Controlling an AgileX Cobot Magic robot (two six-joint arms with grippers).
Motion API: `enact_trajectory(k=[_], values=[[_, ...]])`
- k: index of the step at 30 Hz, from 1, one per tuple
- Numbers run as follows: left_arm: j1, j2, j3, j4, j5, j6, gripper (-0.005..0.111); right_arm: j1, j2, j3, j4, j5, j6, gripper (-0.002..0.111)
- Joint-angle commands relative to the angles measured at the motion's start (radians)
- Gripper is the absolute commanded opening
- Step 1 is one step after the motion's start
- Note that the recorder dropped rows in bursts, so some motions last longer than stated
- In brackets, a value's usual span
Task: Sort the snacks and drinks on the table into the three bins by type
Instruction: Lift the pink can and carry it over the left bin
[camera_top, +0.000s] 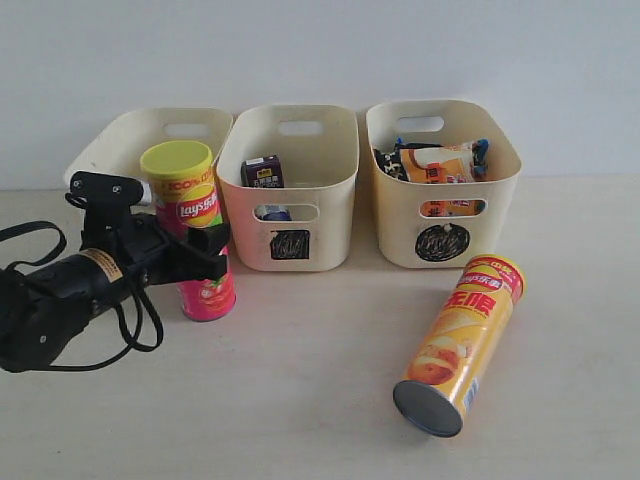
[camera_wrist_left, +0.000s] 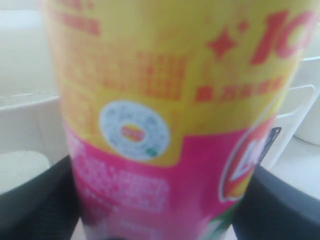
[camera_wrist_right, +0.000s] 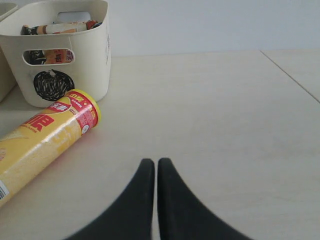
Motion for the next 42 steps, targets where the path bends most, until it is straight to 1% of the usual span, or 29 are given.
enact_trajectory(k=[1, 5, 8, 13, 16, 18, 22, 26, 29, 33, 37, 42], values=[[-0.008, -0.039, 0.035, 0.026, 0.023, -0.027, 0.004, 0.000, -0.007, 0.005, -0.004, -0.006, 0.000, 0.000], [-0.008, -0.102, 0.071, 0.053, 0.023, -0.055, 0.004, 0.000, -0.007, 0.005, -0.004, -0.006, 0.000, 0.000], [-0.008, -0.162, 0.088, 0.054, 0.049, -0.079, 0.004, 0.000, -0.007, 0.005, -0.004, -0.006, 0.000, 0.000], [-0.008, -0.288, 0.088, 0.057, 0.183, -0.082, 0.004, 0.000, -0.007, 0.005, -0.004, -0.006, 0.000, 0.000], [-0.008, -0.371, 0.086, 0.057, 0.250, -0.117, 0.004, 0.000, -0.007, 0.005, -0.004, -0.006, 0.000, 0.000], [-0.008, -0.416, 0.059, 0.057, 0.331, -0.117, 0.004, 0.000, -0.007, 0.005, -0.004, -0.006, 0.000, 0.000], [-0.008, -0.472, -0.034, 0.057, 0.542, -0.117, 0.004, 0.000, -0.007, 0.005, -0.004, -0.010, 0.000, 0.000], [-0.008, -0.480, -0.140, 0.057, 0.695, -0.117, 0.004, 0.000, -0.007, 0.005, -0.004, -0.008, 0.000, 0.000], [-0.008, -0.480, -0.226, 0.057, 0.809, -0.087, 0.004, 0.000, -0.007, 0.005, -0.004, -0.008, 0.000, 0.000], [0.000, -0.457, -0.372, 0.057, 0.970, -0.050, 0.004, 0.000, -0.007, 0.005, -0.004, -0.008, 0.000, 0.000], [0.024, -0.399, -0.518, 0.062, 1.081, -0.045, 0.004, 0.000, -0.007, 0.005, -0.004, -0.008, 0.000, 0.000], [0.055, -0.288, -0.702, 0.059, 1.175, -0.026, 0.004, 0.000, -0.007, 0.005, -0.004, -0.008, 0.000, 0.000]])
